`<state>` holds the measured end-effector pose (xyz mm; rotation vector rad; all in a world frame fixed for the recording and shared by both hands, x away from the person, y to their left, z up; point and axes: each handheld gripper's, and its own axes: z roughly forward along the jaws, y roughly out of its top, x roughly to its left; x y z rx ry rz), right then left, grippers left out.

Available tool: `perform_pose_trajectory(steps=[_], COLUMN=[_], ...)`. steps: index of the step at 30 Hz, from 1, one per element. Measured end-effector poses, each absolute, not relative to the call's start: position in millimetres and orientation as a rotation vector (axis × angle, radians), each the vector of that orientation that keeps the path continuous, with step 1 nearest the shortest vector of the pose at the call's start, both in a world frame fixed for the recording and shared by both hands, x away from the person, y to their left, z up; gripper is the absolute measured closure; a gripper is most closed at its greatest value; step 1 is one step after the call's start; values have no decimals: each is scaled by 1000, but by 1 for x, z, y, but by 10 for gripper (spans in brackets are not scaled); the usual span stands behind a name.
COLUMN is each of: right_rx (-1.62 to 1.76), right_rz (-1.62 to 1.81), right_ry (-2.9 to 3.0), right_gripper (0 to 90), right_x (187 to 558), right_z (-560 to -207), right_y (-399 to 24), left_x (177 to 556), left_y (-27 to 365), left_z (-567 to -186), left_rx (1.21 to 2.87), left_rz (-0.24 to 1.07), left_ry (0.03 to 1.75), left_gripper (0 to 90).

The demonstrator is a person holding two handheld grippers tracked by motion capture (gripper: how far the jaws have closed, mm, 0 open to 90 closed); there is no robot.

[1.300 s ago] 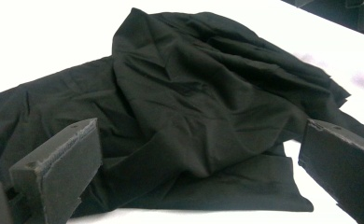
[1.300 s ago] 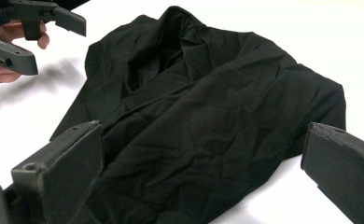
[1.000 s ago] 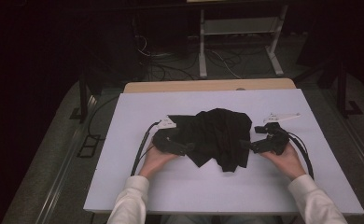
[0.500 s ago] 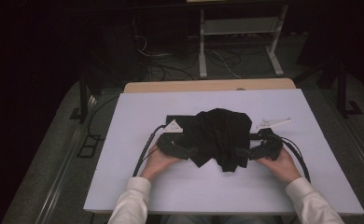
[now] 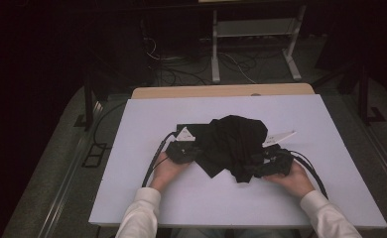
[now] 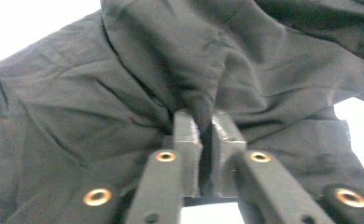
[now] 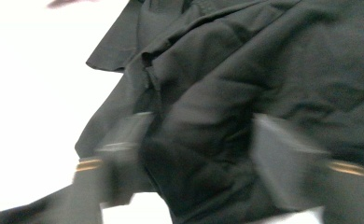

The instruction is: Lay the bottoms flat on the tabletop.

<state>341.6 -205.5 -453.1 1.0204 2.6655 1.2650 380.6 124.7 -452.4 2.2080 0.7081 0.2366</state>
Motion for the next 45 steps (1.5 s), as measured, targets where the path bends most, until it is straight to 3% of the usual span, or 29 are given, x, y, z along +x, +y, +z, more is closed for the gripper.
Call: perform_pose_trajectory(steps=[3, 7, 25, 37, 45], right_rx=[1010, 1045, 1180, 1150, 1170], right_rz=[1277, 1302, 1520, 1595, 1608], right_ry=[2680, 2651, 2443, 2461, 2493], right_gripper=[764, 843, 859, 861, 861], right_x=[343, 345, 387, 363, 355], right_z=[-451, -440, -376, -349, -349], right_y=[-208, -215, -243, -251, -253], left_x=[381, 385, 412, 394, 385], left_y=[125, 128, 126, 129, 127], left_z=[-451, -439, -382, -360, -354], left_rx=[2206, 2176, 2051, 2067, 2096], left_rz=[241, 217, 217, 150, 138], left_ry=[706, 707, 727, 678, 649], left_gripper=[867, 876, 881, 881, 880])
